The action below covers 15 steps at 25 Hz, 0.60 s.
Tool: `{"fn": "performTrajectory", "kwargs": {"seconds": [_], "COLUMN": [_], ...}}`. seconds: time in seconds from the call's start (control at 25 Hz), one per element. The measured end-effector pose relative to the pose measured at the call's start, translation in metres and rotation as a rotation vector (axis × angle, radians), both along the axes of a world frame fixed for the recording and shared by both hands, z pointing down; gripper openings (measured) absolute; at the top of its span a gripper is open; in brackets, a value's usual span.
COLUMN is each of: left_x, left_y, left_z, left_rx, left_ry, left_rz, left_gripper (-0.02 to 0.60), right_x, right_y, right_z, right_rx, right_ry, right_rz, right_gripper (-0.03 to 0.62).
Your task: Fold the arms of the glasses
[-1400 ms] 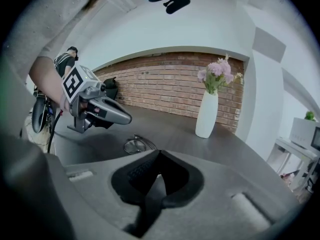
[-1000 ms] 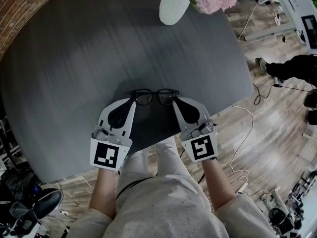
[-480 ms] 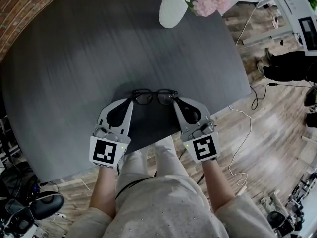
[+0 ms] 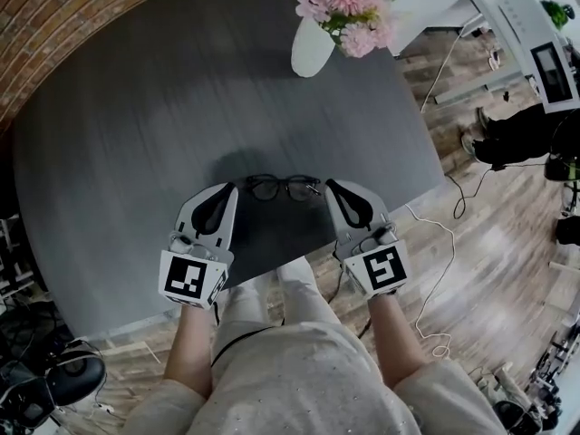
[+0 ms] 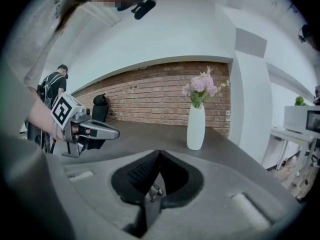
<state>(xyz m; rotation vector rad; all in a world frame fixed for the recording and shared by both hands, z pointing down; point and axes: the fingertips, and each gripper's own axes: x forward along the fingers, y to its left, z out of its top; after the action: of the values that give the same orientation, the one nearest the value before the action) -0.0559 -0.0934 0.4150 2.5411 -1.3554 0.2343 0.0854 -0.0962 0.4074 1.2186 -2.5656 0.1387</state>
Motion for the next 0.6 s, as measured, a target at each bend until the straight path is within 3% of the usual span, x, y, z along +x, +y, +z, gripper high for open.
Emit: {"fn": "performTrajectory", "kwargs": {"seconds": [0.16,0.6], "left_x": [-0.009,-0.021], "left_y": [-0.003,-0.002], "left_z": [-0.020,-0.060], "left_rx": [0.024,0.108], "left_ry": [0.040,0.057], "left_rz": [-0.044,-0.085], "left_gripper": [-0.002,-0.002], "right_x": [-0.002,-0.011], "right_y": [-0.004,-0.006], "right_z": [-0.017,-0.059], "right_rx": [0.028,0.074], "right_ry": [-0.009,-0.025], "right_rz": [-0.001,-0.016], "right_gripper": [0.000,0.000]}}
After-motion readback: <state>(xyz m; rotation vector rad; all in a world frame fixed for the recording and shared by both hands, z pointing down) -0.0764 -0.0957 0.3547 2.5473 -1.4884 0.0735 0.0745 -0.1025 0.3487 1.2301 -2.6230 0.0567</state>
